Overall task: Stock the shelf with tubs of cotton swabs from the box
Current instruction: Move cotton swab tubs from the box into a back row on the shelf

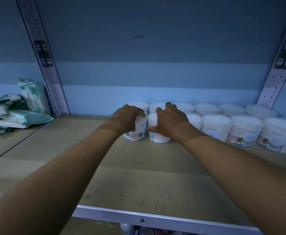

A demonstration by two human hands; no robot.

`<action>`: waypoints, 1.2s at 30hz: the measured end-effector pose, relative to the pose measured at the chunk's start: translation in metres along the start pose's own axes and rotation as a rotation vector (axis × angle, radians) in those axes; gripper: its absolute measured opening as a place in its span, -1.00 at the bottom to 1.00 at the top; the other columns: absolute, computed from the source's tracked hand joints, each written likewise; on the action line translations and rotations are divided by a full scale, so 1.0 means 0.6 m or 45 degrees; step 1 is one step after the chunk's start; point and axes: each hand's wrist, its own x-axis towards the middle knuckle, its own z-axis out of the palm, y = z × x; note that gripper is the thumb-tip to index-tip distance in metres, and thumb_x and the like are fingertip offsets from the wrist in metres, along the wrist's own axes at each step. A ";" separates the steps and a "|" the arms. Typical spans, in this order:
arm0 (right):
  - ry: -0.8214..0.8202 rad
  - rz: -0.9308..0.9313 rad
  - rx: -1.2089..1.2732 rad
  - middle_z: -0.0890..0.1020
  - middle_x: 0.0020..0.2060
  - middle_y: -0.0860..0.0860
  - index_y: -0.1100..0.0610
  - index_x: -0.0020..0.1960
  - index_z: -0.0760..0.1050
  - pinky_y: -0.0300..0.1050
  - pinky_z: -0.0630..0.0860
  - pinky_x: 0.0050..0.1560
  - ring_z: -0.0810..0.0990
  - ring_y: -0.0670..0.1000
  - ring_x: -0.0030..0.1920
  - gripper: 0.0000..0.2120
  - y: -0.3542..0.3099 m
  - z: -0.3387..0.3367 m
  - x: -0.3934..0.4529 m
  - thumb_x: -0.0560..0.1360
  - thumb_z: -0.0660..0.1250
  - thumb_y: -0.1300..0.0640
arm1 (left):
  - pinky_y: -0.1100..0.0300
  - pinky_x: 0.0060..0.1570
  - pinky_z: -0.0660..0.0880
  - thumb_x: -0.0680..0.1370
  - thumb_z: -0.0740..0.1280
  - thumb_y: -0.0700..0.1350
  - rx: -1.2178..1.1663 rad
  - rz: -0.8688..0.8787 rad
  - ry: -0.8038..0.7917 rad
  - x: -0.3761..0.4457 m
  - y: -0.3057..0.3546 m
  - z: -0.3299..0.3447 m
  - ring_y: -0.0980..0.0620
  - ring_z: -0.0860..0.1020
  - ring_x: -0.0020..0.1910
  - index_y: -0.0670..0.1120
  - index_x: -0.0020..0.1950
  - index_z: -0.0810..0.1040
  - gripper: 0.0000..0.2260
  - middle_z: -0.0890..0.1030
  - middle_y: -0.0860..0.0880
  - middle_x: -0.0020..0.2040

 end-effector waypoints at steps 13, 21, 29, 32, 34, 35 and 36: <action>-0.030 0.013 -0.029 0.37 0.32 0.15 0.08 0.39 0.39 0.01 0.45 0.10 0.35 0.17 0.33 -0.22 0.000 -0.001 0.002 0.38 0.37 -0.42 | 0.07 0.24 0.43 0.45 0.47 -0.27 -0.009 0.004 0.004 0.004 -0.001 0.000 -0.10 0.44 0.35 0.06 0.41 0.46 -0.44 0.48 -0.06 0.39; 0.005 -0.058 0.029 0.25 0.38 0.13 0.02 0.43 0.32 0.04 0.44 0.09 0.33 0.22 0.27 -0.23 0.014 -0.031 -0.077 0.38 0.41 -0.35 | 0.03 0.30 0.40 0.48 0.42 -0.15 0.010 0.053 0.045 -0.053 0.011 -0.006 -0.11 0.43 0.36 0.01 0.43 0.40 -0.47 0.43 -0.08 0.40; -0.122 -0.048 -0.052 0.17 0.44 0.08 -0.04 0.52 0.19 0.10 0.40 0.27 0.20 0.20 0.42 -0.27 0.052 -0.089 -0.178 0.48 0.27 -0.36 | 0.11 0.29 0.38 0.50 0.39 0.01 0.031 -0.016 0.008 -0.140 0.054 -0.032 -0.03 0.38 0.38 0.10 0.45 0.36 -0.48 0.40 0.01 0.42; -0.114 -0.068 -0.060 0.17 0.45 0.10 -0.04 0.54 0.18 0.11 0.39 0.30 0.22 0.22 0.42 -0.26 0.065 -0.104 -0.206 0.49 0.26 -0.36 | 0.11 0.22 0.43 0.48 0.40 0.01 0.038 -0.023 0.037 -0.168 0.078 -0.036 -0.05 0.43 0.33 0.08 0.42 0.40 -0.50 0.44 -0.01 0.38; -0.107 -0.081 -0.056 0.18 0.46 0.10 -0.04 0.54 0.18 0.11 0.38 0.31 0.24 0.22 0.42 -0.25 0.071 -0.115 -0.220 0.48 0.26 -0.37 | 0.09 0.16 0.47 0.47 0.40 0.01 0.033 -0.039 0.040 -0.182 0.095 -0.038 -0.06 0.47 0.27 0.07 0.40 0.42 -0.50 0.47 0.00 0.34; -0.106 -0.088 -0.056 0.19 0.46 0.10 -0.04 0.54 0.18 0.11 0.38 0.30 0.25 0.22 0.41 -0.25 0.074 -0.120 -0.227 0.48 0.26 -0.37 | 0.07 0.15 0.48 0.46 0.41 0.00 0.029 -0.045 0.040 -0.188 0.103 -0.039 -0.06 0.48 0.25 0.07 0.38 0.43 -0.51 0.48 -0.01 0.32; -0.105 -0.093 -0.056 0.20 0.45 0.11 -0.04 0.54 0.18 0.11 0.39 0.29 0.26 0.22 0.41 -0.25 0.077 -0.124 -0.233 0.48 0.26 -0.37 | 0.07 0.14 0.49 0.46 0.41 0.00 0.028 -0.043 0.043 -0.193 0.111 -0.041 -0.07 0.49 0.23 0.06 0.36 0.45 -0.53 0.50 -0.01 0.30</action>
